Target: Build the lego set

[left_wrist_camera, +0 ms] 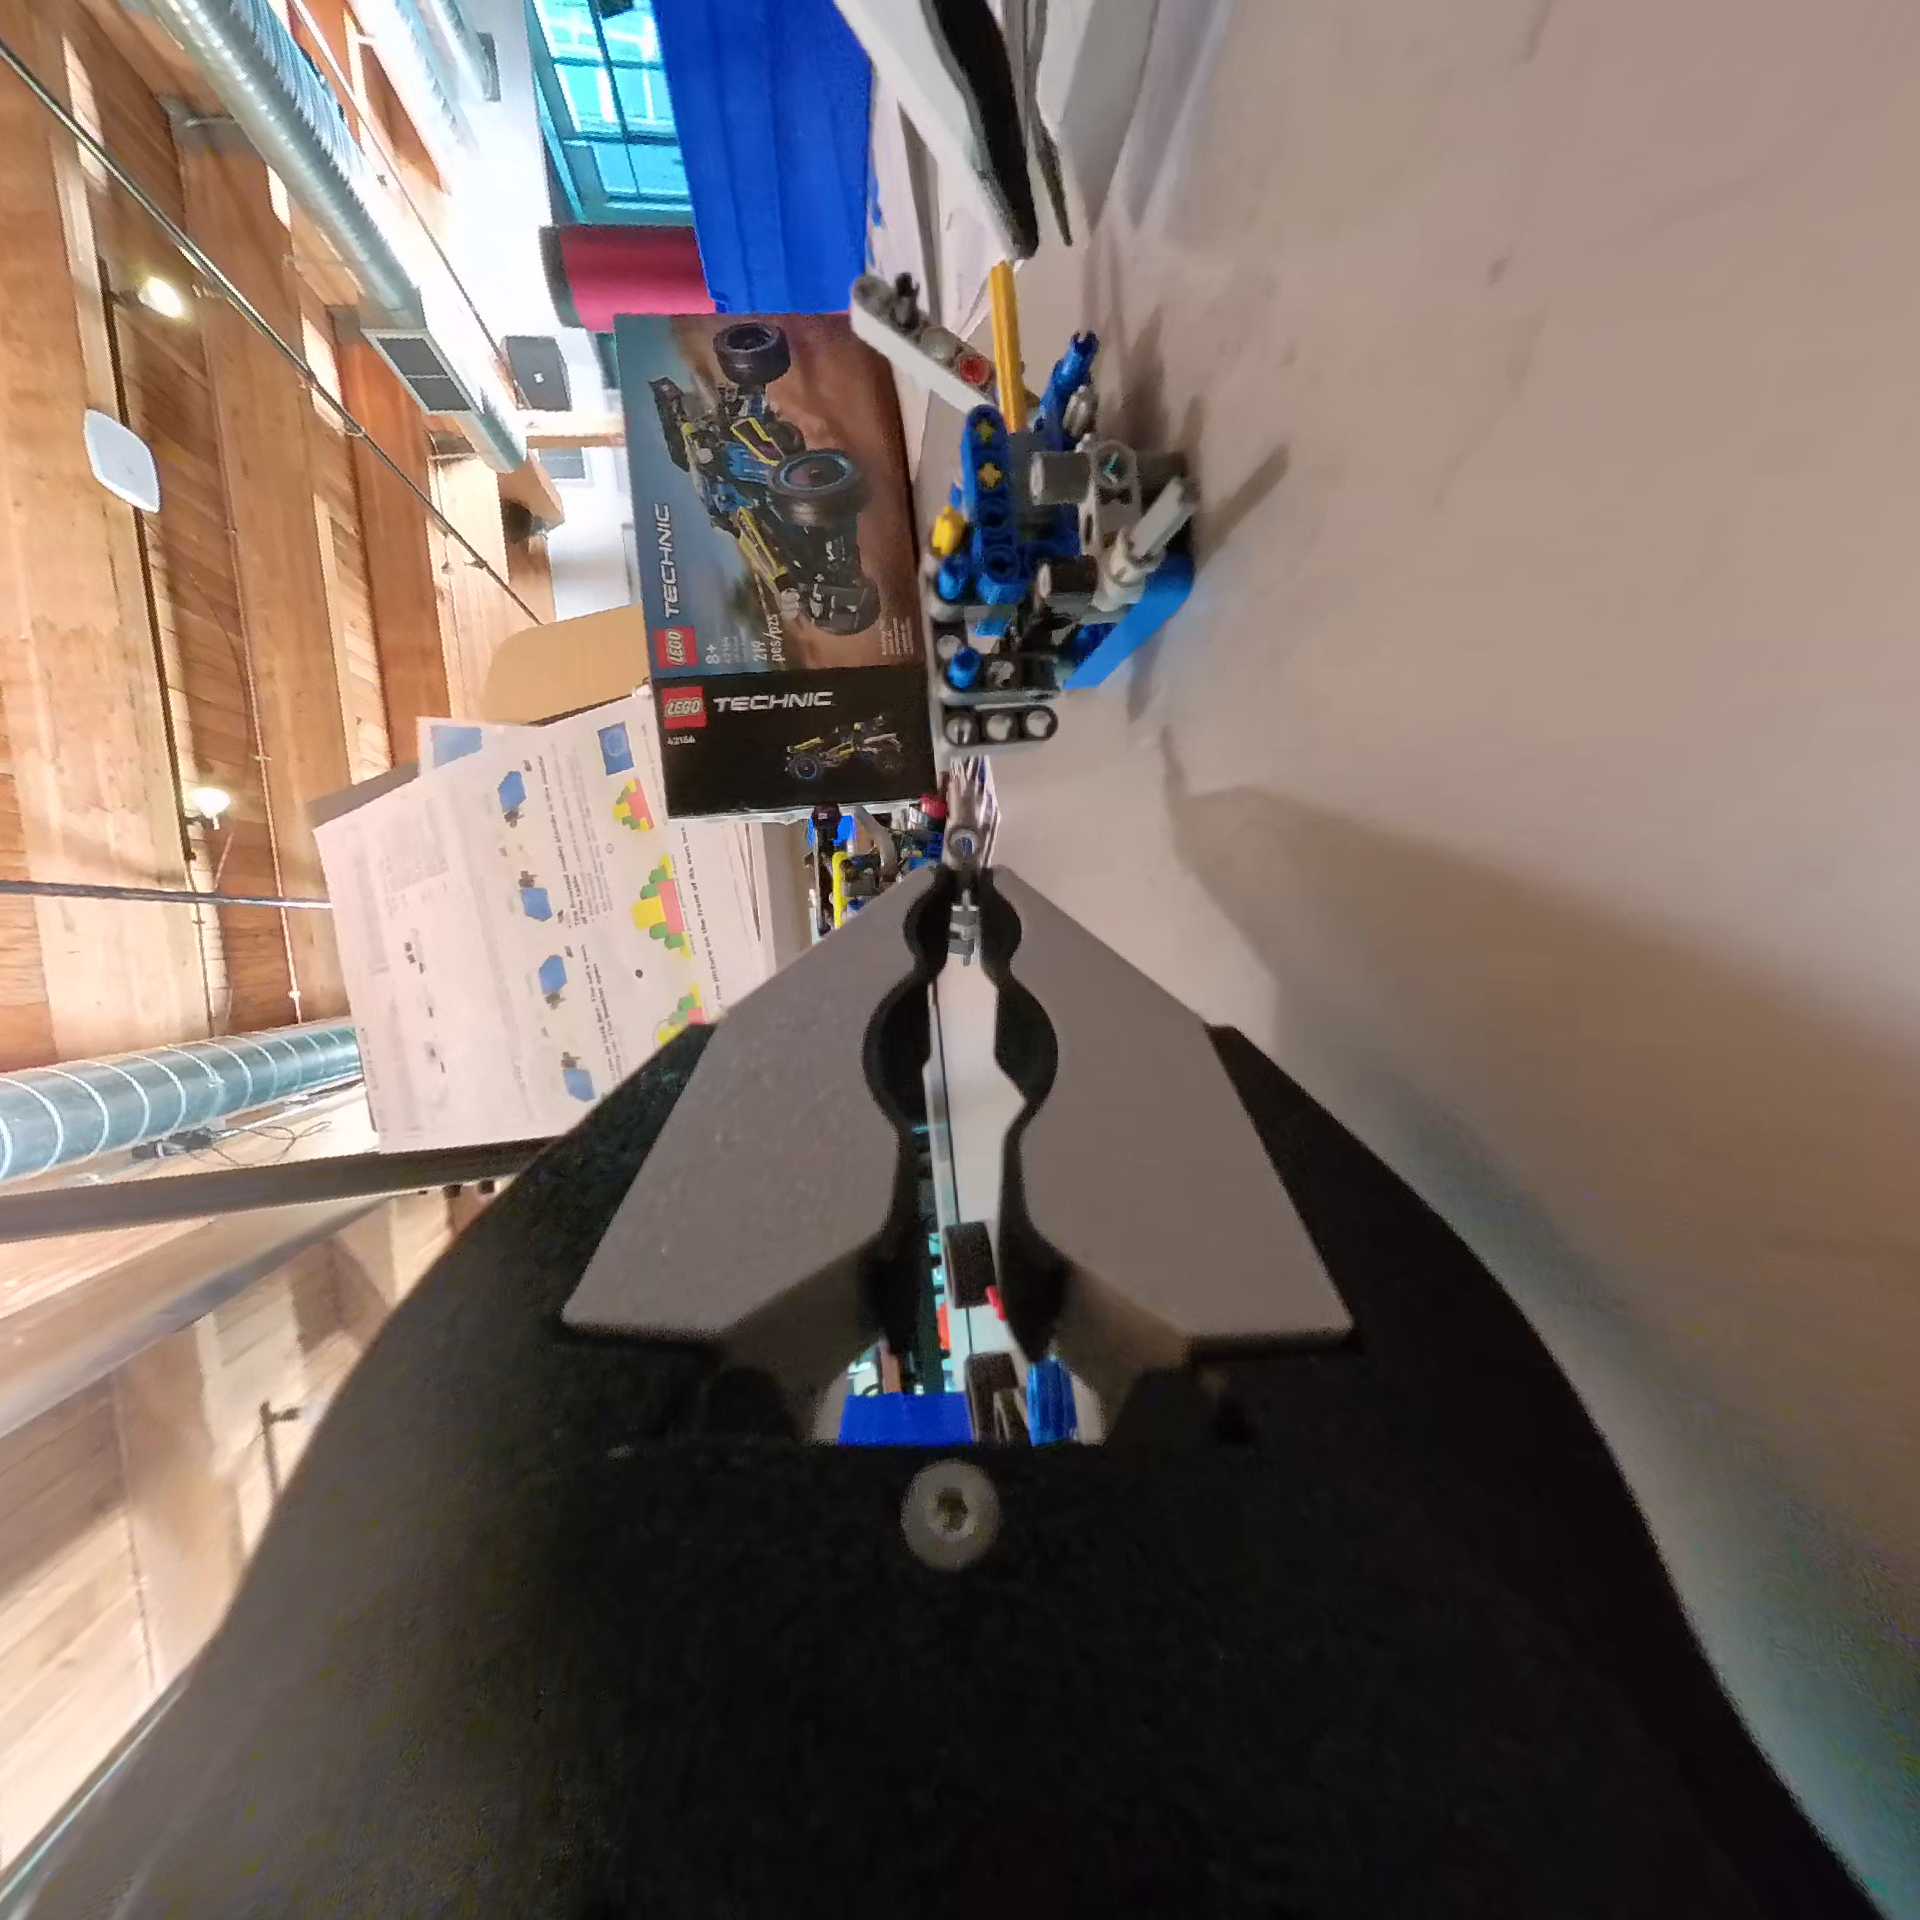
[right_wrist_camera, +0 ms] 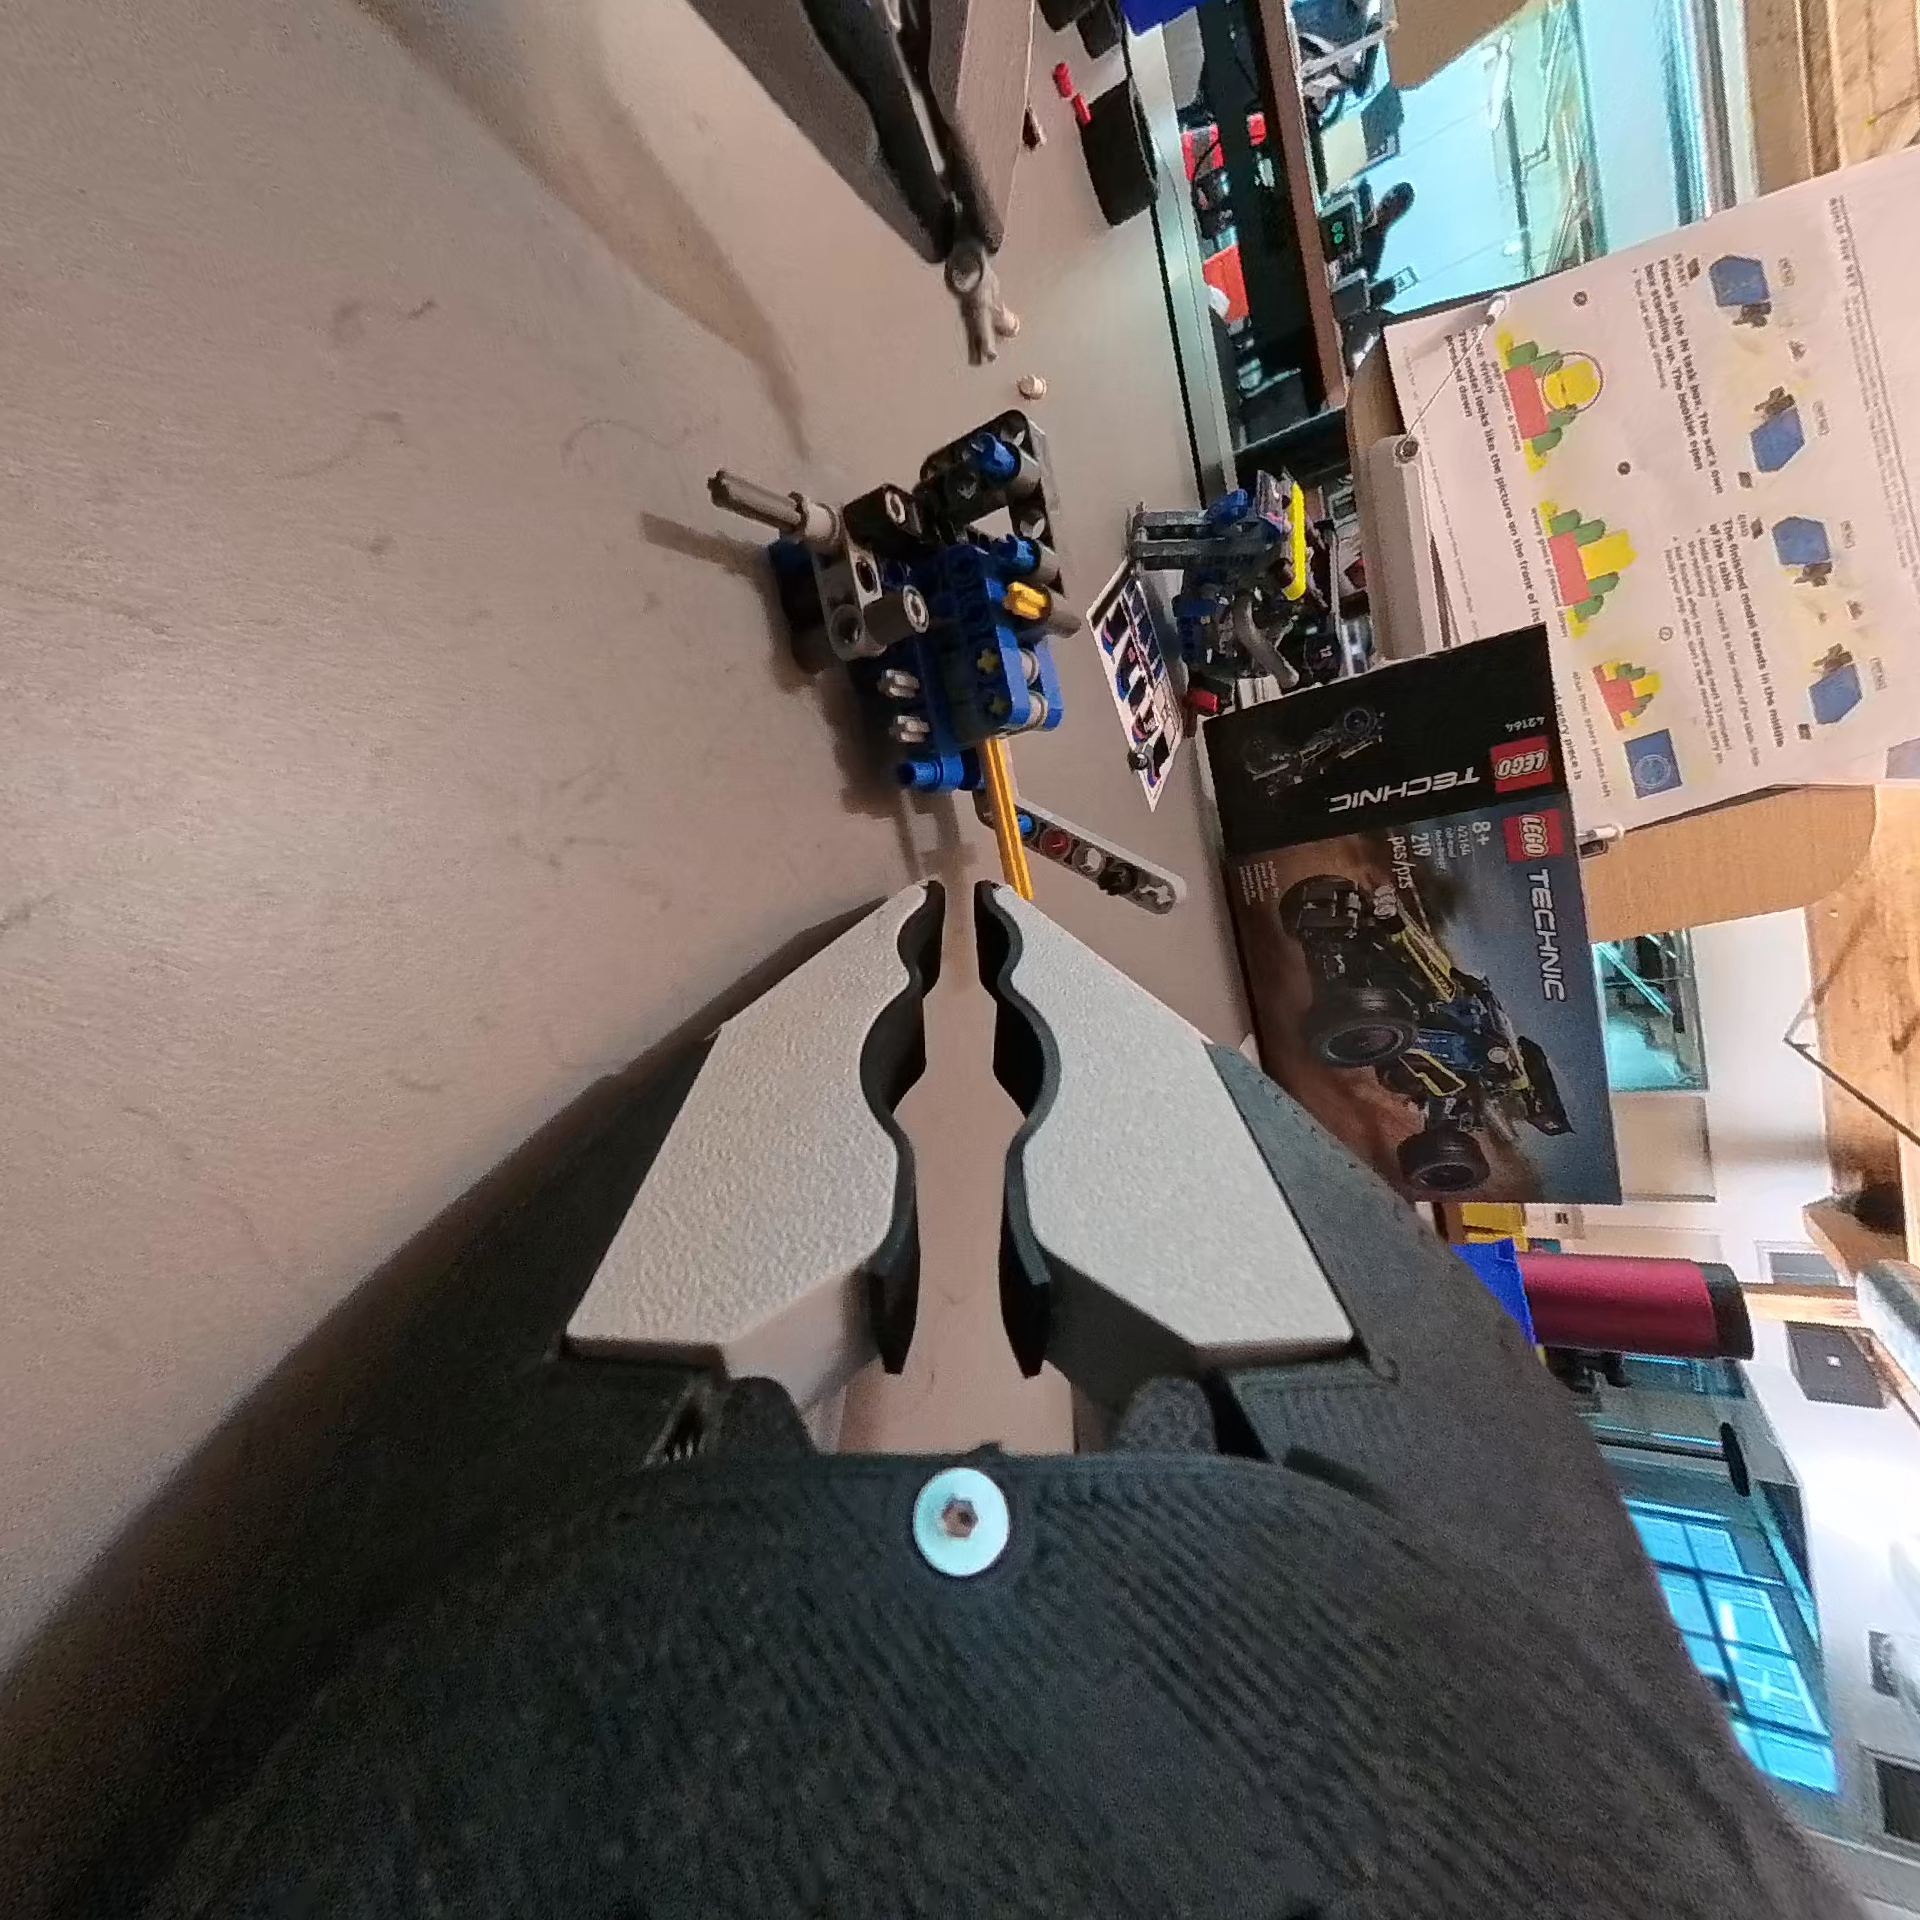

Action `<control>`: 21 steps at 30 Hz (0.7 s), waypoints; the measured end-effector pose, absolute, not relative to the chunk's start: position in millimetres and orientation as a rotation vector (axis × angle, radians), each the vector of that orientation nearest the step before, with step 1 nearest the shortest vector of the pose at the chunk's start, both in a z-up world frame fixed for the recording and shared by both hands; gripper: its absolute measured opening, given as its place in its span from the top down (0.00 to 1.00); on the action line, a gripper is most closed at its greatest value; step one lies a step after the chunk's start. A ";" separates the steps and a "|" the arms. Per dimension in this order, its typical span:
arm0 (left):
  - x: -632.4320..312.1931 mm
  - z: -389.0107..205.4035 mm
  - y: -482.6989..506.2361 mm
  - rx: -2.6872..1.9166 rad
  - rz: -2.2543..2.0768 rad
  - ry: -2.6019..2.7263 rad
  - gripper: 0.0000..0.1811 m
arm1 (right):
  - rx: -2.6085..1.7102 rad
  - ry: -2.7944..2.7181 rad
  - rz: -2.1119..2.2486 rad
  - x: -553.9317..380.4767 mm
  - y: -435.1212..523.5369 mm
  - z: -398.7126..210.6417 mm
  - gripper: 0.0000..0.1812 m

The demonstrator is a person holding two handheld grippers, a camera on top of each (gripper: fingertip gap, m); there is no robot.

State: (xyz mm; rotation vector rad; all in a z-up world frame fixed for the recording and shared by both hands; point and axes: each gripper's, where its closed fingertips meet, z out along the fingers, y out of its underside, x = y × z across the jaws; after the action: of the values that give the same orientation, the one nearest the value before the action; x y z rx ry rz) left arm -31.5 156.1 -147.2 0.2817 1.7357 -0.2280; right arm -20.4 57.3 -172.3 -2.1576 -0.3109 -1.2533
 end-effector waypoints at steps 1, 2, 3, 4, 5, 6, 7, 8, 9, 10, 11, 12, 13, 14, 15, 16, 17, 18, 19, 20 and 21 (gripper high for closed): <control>-32.0 -146.7 156.0 0.279 -0.239 1.736 0.99 | -2.156 -0.303 -1.247 -19.9 57.4 -172.0 0.98; -32.6 -147.1 155.4 0.281 -0.247 1.740 0.99 | -2.154 -0.296 -1.242 -19.4 57.4 -171.7 0.98; -33.2 -148.2 154.4 0.287 -0.251 1.747 0.99 | -2.154 -0.290 -1.239 -18.9 57.3 -171.6 0.98; -33.9 -149.7 153.4 0.296 -0.250 1.753 0.99 | -2.155 -0.286 -1.240 -18.4 57.0 -171.7 0.98; -34.6 -151.3 152.5 0.308 -0.247 1.757 0.99 | -2.155 -0.286 -1.242 -18.1 57.0 -171.7 0.98; -35.1 -152.7 151.6 0.319 -0.241 1.761 0.99 | -2.156 -0.289 -1.246 -17.9 57.1 -171.8 0.98; -35.5 -153.7 151.1 0.329 -0.232 1.761 0.99 | -2.159 -0.293 -1.253 -17.8 57.0 -172.2 0.98; -35.9 -153.8 150.7 0.337 -0.223 1.757 0.99 | -2.161 -0.299 -1.261 -17.6 57.0 -172.5 0.98; -36.4 -153.9 149.8 0.345 -0.219 1.754 0.99 | -2.163 -0.307 -1.271 -17.7 57.1 -172.7 0.98; -37.2 -154.2 148.7 0.353 -0.219 1.752 0.99 | -2.165 -0.315 -1.280 -17.7 57.1 -172.9 0.98; -37.6 -153.9 147.8 0.357 -0.219 1.749 0.99 | -2.168 -0.321 -1.288 -17.7 57.0 -173.3 0.98; -37.9 -153.5 147.2 0.359 -0.219 1.745 0.99 | -2.170 -0.325 -1.296 -17.5 57.0 -173.5 0.98; -37.9 -153.6 147.1 0.360 -0.218 1.745 0.99 | -2.171 -0.329 -1.304 -17.4 57.0 -173.4 0.98; -37.7 -153.9 147.2 0.360 -0.214 1.745 0.99 | -2.170 -0.334 -1.311 -17.5 57.1 -173.3 0.98; -37.4 -153.8 147.7 0.360 -0.209 1.743 0.99 | -2.169 -0.342 -1.316 -17.8 57.3 -173.5 0.98; -37.2 -153.4 148.0 0.360 -0.205 1.741 0.99 | -2.169 -0.351 -1.322 -18.1 57.6 -173.5 0.99; -36.9 -153.4 147.9 0.361 -0.201 1.739 0.99 | -2.169 -0.360 -1.329 -18.2 57.8 -173.8 0.99; -36.9 -153.3 147.4 0.364 -0.198 1.738 0.99 | -2.169 -0.367 -1.337 -18.4 57.8 -173.8 1.00; -37.0 -153.7 146.8 0.368 -0.194 1.738 0.99 | -2.169 -0.375 -1.345 -18.5 57.9 -173.6 1.00; -37.0 -154.6 145.9 0.373 -0.189 1.740 0.99 | -2.167 -0.382 -1.352 -18.7 58.0 -173.4 1.00; -37.0 -156.3 145.1 0.378 -0.184 1.746 0.99 | -2.165 -0.387 -1.357 -18.8 58.0 -173.1 1.00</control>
State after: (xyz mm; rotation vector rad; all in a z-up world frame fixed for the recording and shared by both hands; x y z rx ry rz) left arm -37.0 145.1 -156.3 0.3778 1.7464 -0.1843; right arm -18.8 58.0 -173.1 -2.1650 -0.3866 -1.3567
